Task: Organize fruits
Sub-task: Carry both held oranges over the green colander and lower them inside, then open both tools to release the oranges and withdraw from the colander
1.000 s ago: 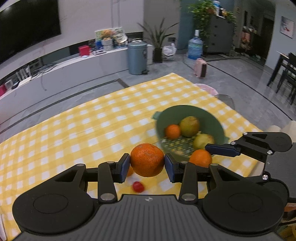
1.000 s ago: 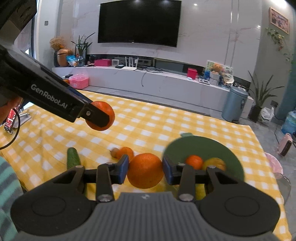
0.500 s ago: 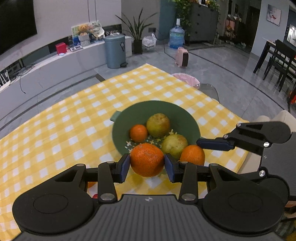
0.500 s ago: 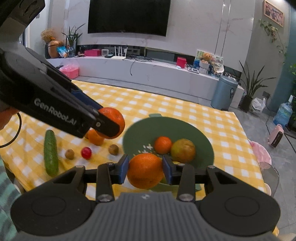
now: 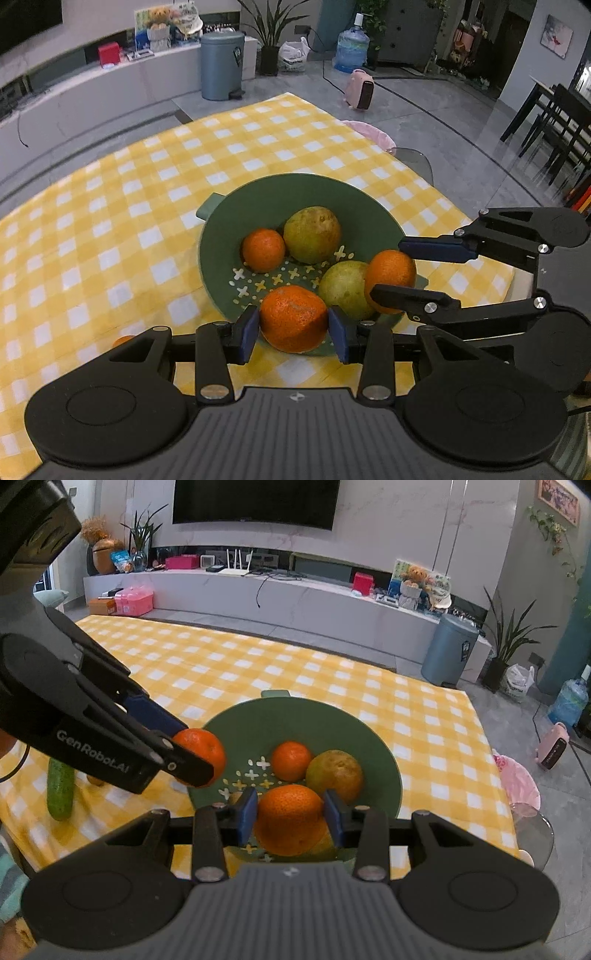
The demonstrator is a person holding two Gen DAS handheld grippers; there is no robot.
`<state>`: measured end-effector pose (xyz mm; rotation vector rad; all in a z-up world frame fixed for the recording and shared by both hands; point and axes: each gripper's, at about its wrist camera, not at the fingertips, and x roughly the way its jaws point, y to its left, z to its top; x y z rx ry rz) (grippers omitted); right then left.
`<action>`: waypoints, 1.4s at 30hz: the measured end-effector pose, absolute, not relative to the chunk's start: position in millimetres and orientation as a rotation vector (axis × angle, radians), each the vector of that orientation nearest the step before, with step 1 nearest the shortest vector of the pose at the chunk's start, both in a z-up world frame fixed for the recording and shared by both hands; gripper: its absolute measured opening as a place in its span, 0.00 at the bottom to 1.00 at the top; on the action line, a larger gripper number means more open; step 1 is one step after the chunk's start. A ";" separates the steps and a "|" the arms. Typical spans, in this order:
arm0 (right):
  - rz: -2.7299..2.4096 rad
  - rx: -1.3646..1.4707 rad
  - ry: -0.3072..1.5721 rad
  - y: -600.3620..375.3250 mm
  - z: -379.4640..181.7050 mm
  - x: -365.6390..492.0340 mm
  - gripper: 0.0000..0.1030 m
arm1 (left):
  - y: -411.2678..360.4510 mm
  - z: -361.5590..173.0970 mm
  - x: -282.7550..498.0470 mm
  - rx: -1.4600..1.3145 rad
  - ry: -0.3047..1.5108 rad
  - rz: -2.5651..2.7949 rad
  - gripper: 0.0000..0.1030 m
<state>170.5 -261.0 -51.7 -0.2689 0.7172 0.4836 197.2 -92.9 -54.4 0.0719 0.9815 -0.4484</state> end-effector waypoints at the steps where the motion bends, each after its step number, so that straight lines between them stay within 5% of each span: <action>1: 0.483 -0.269 0.724 -261.6 -53.7 175.3 0.35 | -92.9 -55.9 200.6 0.067 0.984 -0.450 0.44; 31: 0.495 -0.247 0.742 -259.7 -69.7 227.3 0.34 | -112.4 -107.2 268.1 0.083 1.159 -0.371 0.45; 42: 0.490 -0.199 0.756 -257.9 -67.7 230.0 0.33 | -83.4 -76.2 252.3 -0.045 1.080 -0.368 0.58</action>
